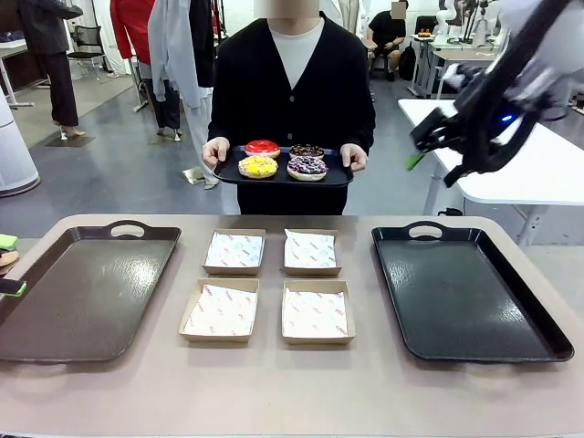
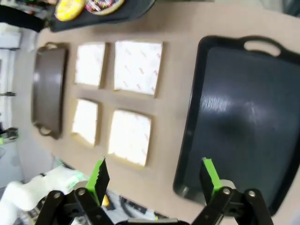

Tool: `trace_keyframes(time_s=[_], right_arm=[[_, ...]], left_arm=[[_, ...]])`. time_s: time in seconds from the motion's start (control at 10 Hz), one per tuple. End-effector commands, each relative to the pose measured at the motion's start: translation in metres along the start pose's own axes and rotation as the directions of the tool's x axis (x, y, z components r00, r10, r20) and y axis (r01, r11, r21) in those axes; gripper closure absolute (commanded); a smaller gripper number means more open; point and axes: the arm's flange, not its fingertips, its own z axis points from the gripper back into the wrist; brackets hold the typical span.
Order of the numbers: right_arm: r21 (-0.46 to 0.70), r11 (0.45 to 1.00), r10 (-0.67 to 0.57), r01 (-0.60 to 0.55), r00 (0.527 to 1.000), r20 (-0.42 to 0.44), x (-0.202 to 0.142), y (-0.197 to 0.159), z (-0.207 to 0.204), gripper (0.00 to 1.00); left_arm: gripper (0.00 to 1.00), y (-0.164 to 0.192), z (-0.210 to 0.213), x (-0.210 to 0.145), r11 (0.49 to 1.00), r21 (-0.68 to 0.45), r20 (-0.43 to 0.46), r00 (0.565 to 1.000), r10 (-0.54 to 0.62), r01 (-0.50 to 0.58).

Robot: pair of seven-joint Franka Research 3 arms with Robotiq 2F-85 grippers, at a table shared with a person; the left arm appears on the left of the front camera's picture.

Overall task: Individually package the donuts and arrange them on the tray.
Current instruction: Pick up one Paper togo box.

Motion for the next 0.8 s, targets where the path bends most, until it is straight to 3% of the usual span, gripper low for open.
trace_keyframes(time_s=[0.0, 0.4, 0.7], right_arm=[[-0.097, 0.995, -0.019, 0.017, 1.0, -0.018, 0.033, 0.016, -0.034, 0.0], [-0.17, 0.984, 0.037, -0.048, 0.997, -0.07, 0.048, 0.063, -0.126, 0.0], [-0.18, 0.983, 0.024, -0.031, 0.999, -0.045, 0.045, 0.064, -0.165, 0.0]], left_arm=[[0.0, -0.002, 0.0, -0.001, 1.0, -0.008, -0.004, 1.0, -0.005, 0.005], [0.0, -0.002, 0.0, -0.001, 1.0, -0.008, -0.004, 1.0, -0.005, 0.005], [0.0, -0.002, 0.0, -0.001, 1.0, -0.008, -0.004, 1.0, -0.005, 0.005]])
